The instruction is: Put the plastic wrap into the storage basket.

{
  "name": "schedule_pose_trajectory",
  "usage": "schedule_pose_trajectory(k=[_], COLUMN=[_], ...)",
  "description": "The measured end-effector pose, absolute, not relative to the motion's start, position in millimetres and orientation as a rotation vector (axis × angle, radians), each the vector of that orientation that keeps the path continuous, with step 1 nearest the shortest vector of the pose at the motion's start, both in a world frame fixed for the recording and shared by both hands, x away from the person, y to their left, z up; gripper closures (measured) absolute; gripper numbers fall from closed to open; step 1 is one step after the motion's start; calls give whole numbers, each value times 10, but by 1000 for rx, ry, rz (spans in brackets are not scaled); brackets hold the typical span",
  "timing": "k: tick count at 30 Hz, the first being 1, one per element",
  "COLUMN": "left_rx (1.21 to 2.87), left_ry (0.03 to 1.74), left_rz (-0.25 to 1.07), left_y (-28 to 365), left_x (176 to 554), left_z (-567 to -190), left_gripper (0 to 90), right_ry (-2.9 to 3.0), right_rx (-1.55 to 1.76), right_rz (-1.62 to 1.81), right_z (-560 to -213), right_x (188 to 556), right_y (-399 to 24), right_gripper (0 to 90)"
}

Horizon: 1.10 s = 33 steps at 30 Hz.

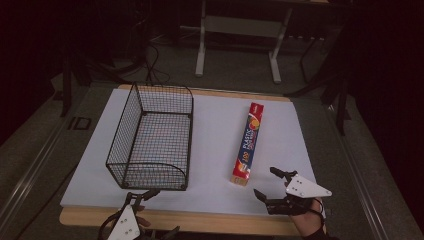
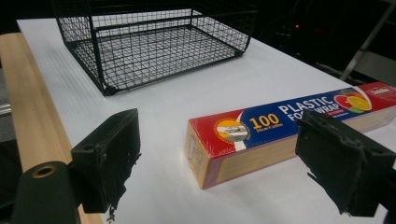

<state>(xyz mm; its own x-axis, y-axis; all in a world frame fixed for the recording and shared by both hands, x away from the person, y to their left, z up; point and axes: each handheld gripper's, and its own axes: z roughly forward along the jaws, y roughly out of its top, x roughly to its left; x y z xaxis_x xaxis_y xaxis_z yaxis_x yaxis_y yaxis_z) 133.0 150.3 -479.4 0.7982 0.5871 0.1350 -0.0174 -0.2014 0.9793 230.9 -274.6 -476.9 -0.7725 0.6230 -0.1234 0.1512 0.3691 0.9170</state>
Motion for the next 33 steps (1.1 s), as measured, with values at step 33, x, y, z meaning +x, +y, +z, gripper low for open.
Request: schedule_pose_trajectory(k=[33], left_rx=[1706], left_ry=[433], left_rz=[578], left_y=[1444], left_x=[1303], left_z=[-4798], left_gripper=[3], right_ry=[2174], right_rx=[651], right_rz=[1316], right_z=[-4547], right_x=[2466], right_y=[-2443], right_gripper=[118])
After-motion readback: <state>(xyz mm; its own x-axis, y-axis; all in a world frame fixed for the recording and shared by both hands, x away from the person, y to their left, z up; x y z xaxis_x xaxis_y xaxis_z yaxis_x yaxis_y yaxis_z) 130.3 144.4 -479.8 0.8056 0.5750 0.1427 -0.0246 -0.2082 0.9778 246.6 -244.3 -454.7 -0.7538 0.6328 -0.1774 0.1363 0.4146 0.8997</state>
